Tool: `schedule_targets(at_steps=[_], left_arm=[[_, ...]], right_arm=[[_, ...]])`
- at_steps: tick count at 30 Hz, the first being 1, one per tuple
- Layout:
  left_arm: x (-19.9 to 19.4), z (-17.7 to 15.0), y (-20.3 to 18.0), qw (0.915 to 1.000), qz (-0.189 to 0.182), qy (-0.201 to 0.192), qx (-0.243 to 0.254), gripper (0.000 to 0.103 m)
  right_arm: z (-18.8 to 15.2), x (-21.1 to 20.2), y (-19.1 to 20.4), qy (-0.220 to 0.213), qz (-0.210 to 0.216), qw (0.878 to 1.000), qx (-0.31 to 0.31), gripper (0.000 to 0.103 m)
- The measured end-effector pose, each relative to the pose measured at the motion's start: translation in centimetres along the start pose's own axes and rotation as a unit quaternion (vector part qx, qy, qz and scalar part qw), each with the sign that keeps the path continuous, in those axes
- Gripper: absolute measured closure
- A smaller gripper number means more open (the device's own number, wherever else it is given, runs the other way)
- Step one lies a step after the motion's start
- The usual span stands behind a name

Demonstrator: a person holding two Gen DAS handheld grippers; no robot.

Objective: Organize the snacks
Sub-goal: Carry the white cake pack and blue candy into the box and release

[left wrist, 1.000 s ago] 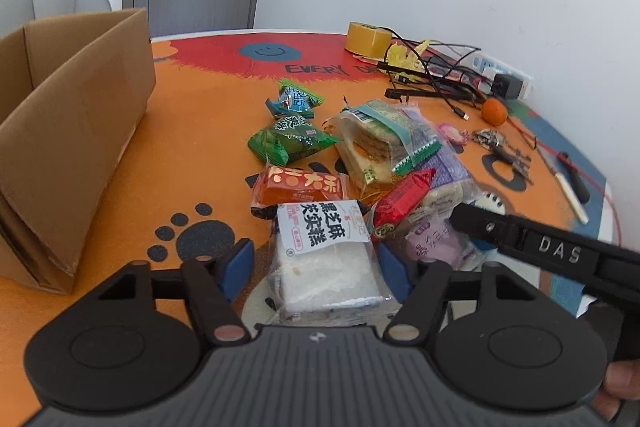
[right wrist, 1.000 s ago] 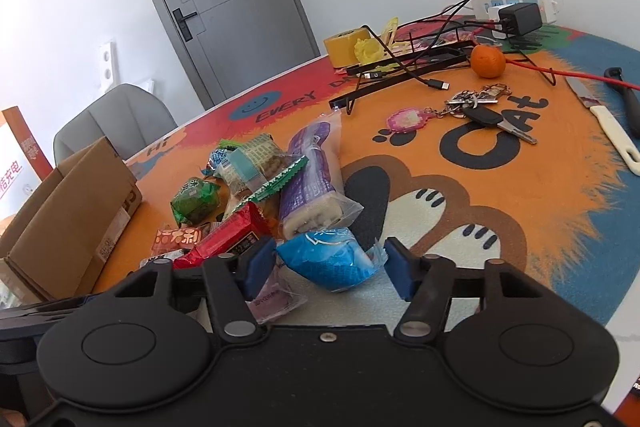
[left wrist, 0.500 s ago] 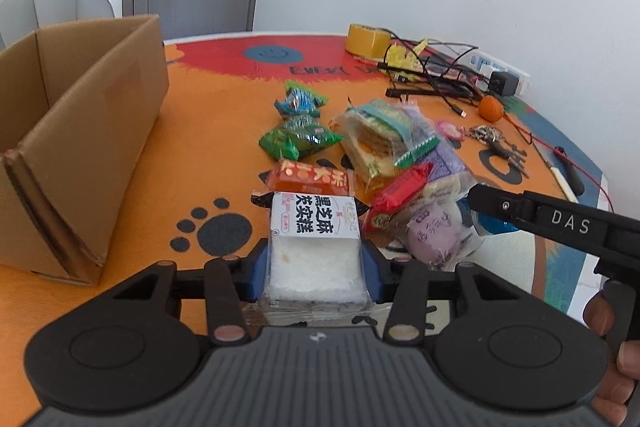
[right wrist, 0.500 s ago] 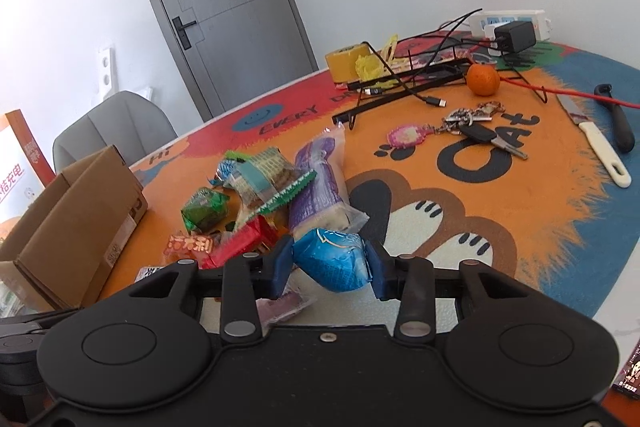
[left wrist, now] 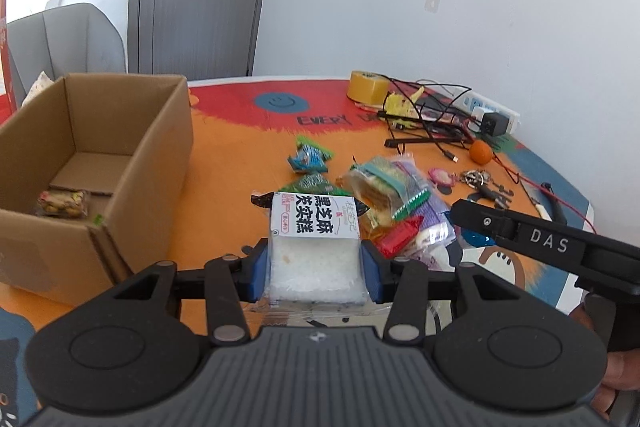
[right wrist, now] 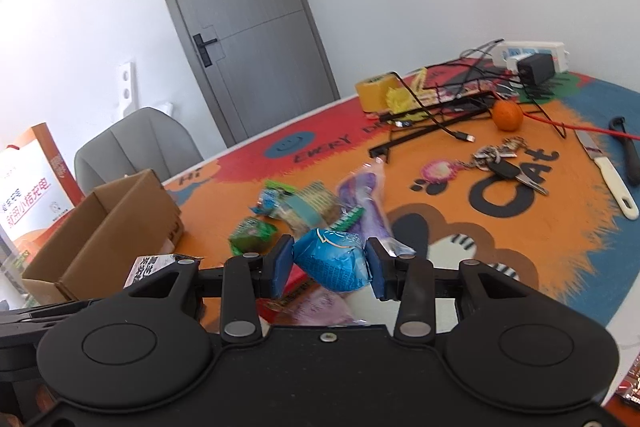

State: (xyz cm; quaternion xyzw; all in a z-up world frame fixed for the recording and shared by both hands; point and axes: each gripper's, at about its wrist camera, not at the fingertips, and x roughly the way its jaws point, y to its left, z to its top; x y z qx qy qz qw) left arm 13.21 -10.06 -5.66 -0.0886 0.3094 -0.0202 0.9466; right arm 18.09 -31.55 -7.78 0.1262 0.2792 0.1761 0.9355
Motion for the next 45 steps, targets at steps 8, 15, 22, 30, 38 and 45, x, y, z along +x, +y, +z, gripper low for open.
schedule_targets(at_steps=[8,15,22,30,38,45], left_arm=[[-1.7,1.0,1.5,0.9998,-0.003,-0.016,-0.010,0.057],[-3.1,2.0,3.2,0.9990,0.002,-0.038,-0.022,0.057],[-4.2,3.0,4.6,0.9980,0.006,-0.056,-0.028,0.057],[-4.7,3.8,6.6,0.9969,0.013,-0.066,-0.040,0.057],[-4.5,4.4,8.7,0.9958,0.025,-0.069,-0.054,0.057],[-3.7,4.8,11.1,0.9941,0.042,-0.064,-0.076,0.057]], right_arm=[[0.6,0.1,2.4,-0.001,0.012,1.000,-0.016,0.063],[1.3,0.1,4.4,-0.007,0.020,1.000,-0.023,0.063],[1.9,0.4,6.5,-0.014,0.033,0.999,-0.033,0.063],[2.3,1.2,8.6,-0.012,0.048,0.998,-0.033,0.063],[2.6,2.2,11.1,-0.008,0.069,0.997,-0.038,0.063],[3.1,3.8,13.1,-0.002,0.092,0.995,-0.039,0.063]])
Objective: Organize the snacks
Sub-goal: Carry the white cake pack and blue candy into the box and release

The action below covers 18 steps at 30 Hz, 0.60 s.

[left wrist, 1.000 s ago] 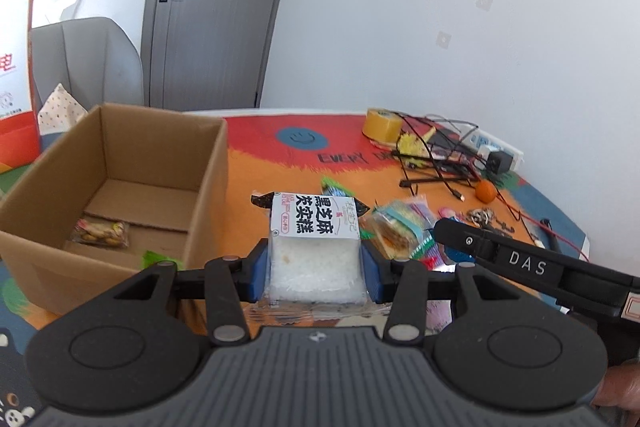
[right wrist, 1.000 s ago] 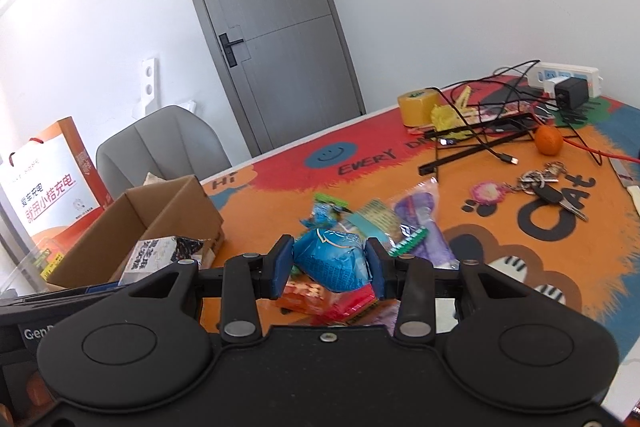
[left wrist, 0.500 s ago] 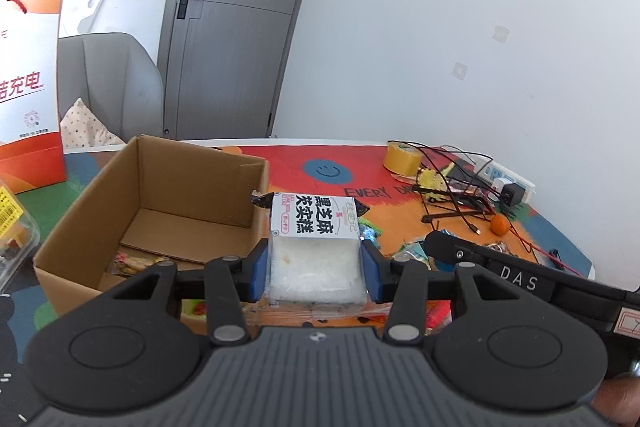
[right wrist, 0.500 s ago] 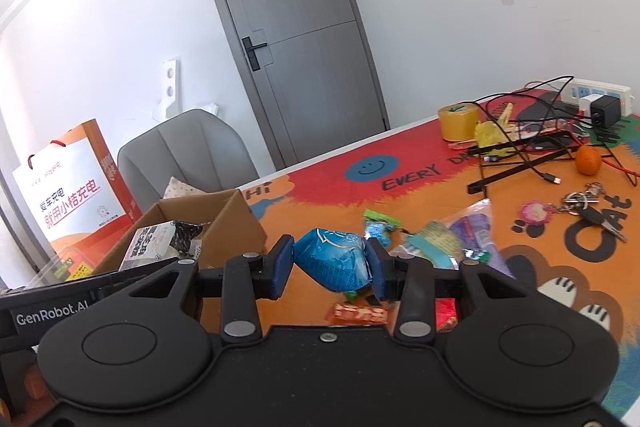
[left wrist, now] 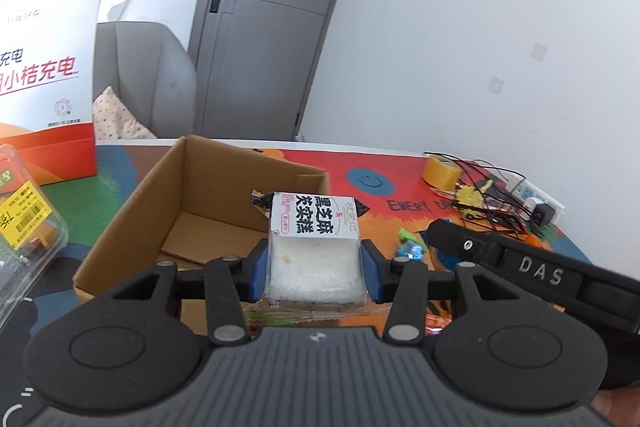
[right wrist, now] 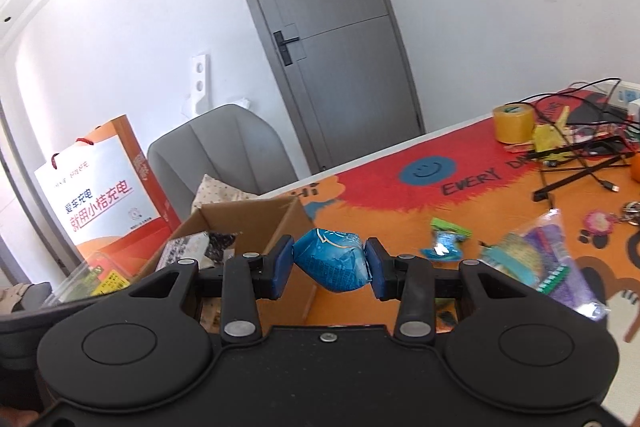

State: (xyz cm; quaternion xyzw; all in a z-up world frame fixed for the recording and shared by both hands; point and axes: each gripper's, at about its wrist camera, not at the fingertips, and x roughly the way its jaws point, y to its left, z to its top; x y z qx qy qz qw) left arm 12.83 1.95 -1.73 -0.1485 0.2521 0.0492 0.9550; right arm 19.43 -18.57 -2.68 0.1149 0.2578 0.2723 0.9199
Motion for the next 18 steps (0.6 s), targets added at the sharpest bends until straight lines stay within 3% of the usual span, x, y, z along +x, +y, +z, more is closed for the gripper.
schedule_targets(at_steps=[9,18], left_arm=[[0.7,0.8,3.3,0.9993,0.021,0.010,-0.031,0.057],[-1.5,0.8,4.7,0.9986,0.028,-0.001,-0.046,0.050]], right_arm=[[0.2,2.0,2.0,0.011,0.018,1.000,-0.001,0.063],[0.2,3.1,4.7,0.015,0.036,0.999,-0.008,0.063]])
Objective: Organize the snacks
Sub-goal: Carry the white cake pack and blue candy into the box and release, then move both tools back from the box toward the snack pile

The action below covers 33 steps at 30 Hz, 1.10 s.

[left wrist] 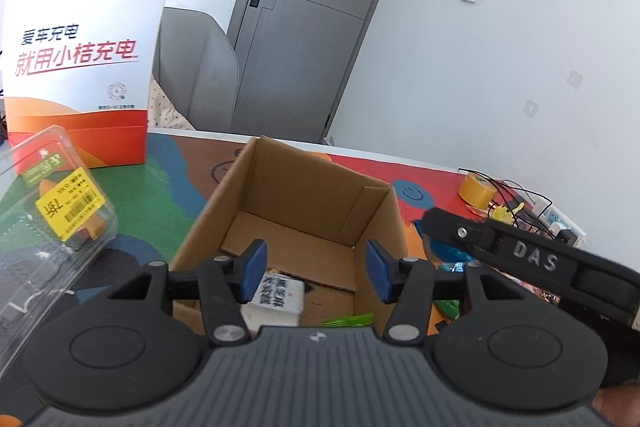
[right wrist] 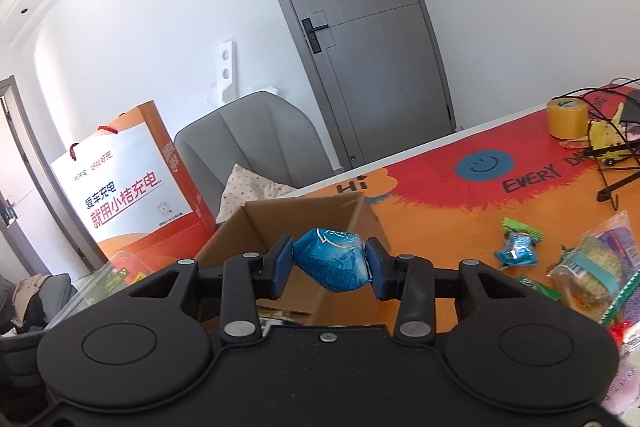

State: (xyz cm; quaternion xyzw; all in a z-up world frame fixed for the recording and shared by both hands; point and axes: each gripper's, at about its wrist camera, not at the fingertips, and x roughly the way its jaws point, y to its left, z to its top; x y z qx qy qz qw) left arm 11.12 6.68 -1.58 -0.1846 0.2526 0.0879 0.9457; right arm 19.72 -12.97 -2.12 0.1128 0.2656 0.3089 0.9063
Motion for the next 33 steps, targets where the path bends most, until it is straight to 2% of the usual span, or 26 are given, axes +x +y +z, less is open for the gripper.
schedule_targets(at_steps=[4,6,7,8,12,14,16,25,33], left_arm=[[-0.7,0.0,0.7,0.9999,0.004,0.002,-0.010,0.044],[-1.1,-0.1,0.9,0.9998,0.003,0.001,-0.018,0.039],[-1.3,-0.1,1.0,0.9998,0.005,-0.002,-0.018,0.034],[-1.5,-0.2,0.9,0.9998,0.007,-0.004,-0.016,0.032],[-1.7,-0.5,0.6,0.9999,0.008,-0.004,-0.012,0.026],[-1.7,-0.7,0.2,0.9999,0.008,-0.002,-0.009,0.023],[-1.7,-1.0,-0.2,0.9999,0.010,-0.003,-0.006,0.016],[-1.8,-2.1,-2.4,1.0000,-0.003,0.005,0.006,0.008],[-2.1,-2.7,-4.2,0.9997,-0.013,0.011,0.017,0.006]], right_arm=[[0.2,0.4,1.0,-0.001,0.015,1.000,-0.001,0.061],[0.3,0.4,1.2,-0.002,0.022,1.000,0.001,0.052],[0.2,0.4,1.1,-0.003,0.021,1.000,0.003,0.042],[0.1,0.2,1.0,-0.008,0.018,1.000,0.005,0.039],[-0.2,-0.7,0.0,-0.008,0.007,1.000,0.021,0.036],[-0.4,-1.2,-0.7,-0.010,-0.003,1.000,0.028,0.030],[-0.7,-1.8,-1.5,-0.012,-0.012,0.999,0.033,0.027],[-1.5,-4.1,-4.2,-0.010,-0.036,0.998,0.047,0.018],[-1.6,-6.3,-5.8,-0.019,-0.051,0.997,0.050,0.011]])
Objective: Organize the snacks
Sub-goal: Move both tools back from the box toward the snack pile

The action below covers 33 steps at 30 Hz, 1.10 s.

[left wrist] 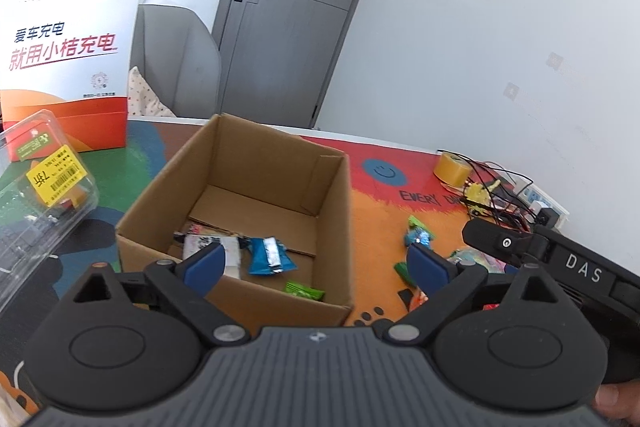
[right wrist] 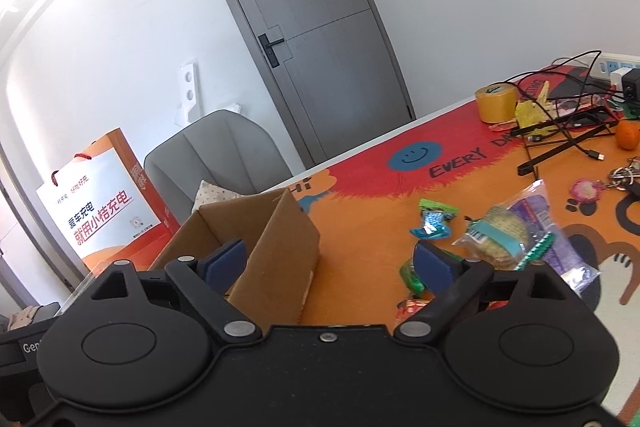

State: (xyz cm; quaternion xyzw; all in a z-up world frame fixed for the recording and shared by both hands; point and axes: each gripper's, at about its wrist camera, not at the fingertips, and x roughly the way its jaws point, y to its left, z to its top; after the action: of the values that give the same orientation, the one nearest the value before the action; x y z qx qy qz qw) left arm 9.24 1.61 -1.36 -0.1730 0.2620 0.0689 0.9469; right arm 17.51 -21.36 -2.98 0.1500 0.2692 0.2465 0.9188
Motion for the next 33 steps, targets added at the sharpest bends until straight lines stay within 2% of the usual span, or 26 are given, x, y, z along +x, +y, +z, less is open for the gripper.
schedule_targets(at_steps=[17,33], left_arm=[[-0.8,-1.4,-4.9,0.9979,-0.050,0.006,0.041,0.006],[0.7,-2.7,-6.8,0.9954,-0.075,0.028,0.053,0.006]], right_arm=[[0.6,-4.9,-4.2,-0.006,-0.036,0.999,0.000,0.009],[-0.6,-5.5,-7.9,0.009,-0.067,0.998,0.012,0.009]])
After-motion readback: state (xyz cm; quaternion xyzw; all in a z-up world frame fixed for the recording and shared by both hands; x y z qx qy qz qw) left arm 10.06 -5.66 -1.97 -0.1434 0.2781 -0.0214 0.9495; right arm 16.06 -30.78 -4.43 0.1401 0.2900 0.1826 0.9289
